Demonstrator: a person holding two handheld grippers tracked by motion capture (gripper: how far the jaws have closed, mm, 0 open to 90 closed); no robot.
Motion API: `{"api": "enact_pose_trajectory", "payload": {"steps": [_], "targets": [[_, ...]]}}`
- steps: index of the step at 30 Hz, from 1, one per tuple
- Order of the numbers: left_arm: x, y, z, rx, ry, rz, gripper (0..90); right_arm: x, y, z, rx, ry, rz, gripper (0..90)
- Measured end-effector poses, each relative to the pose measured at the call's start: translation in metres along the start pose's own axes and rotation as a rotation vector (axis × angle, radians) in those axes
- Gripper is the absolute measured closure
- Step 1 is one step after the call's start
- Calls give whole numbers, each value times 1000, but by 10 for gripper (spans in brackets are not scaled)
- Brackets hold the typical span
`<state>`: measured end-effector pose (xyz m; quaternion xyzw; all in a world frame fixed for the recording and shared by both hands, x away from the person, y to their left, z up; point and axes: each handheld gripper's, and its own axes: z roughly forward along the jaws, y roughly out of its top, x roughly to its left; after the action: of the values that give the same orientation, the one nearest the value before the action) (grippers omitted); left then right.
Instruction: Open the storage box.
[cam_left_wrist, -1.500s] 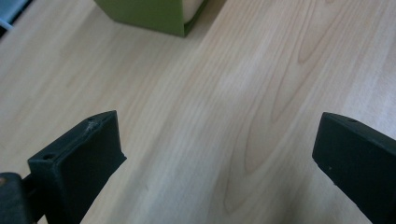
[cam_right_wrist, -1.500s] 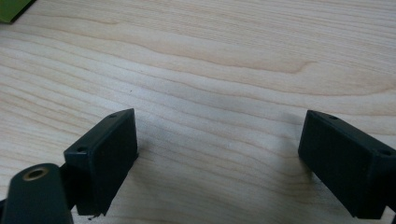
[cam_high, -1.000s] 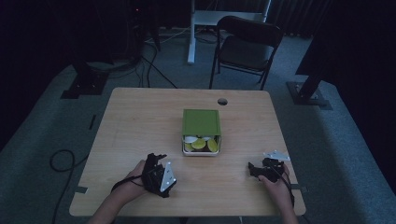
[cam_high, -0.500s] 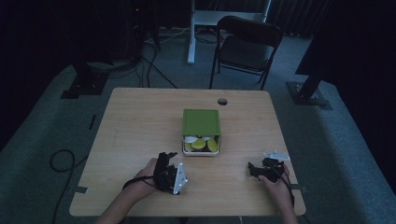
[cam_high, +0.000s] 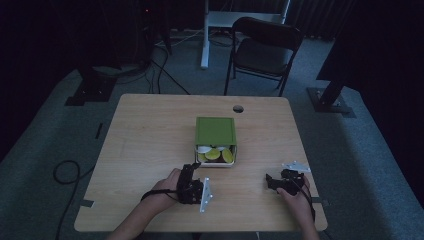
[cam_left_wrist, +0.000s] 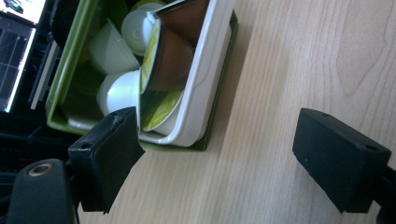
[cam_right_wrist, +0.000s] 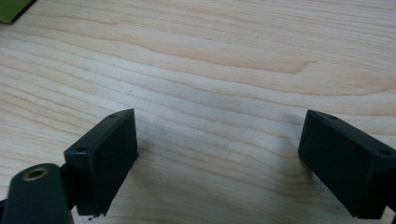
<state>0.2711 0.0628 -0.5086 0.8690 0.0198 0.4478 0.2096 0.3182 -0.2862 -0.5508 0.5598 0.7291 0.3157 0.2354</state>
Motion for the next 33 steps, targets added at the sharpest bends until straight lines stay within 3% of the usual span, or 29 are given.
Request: {"api": "enact_pose_trajectory", "payload": {"steps": [7, 9, 11, 14, 20, 33], "targets": [[-2, 8, 10, 21, 31, 37, 165, 0, 0, 0, 0, 2, 2, 114], [-3, 10, 12, 23, 29, 44, 221, 0, 0, 0, 0, 3, 0, 114], [-5, 12, 15, 31, 38, 76, 246, 0, 0, 0, 0, 4, 0, 114], [-8, 16, 19, 43, 67, 103, 294, -1, 0, 0, 0, 5, -1, 114], [-9, 20, 25, 62, 89, 108, 346, -1, 0, 0, 0, 7, 1, 115], [-20, 20, 40, 117, 141, 182, 470, -2, 0, -1, -3, 14, 6, 114]]}}
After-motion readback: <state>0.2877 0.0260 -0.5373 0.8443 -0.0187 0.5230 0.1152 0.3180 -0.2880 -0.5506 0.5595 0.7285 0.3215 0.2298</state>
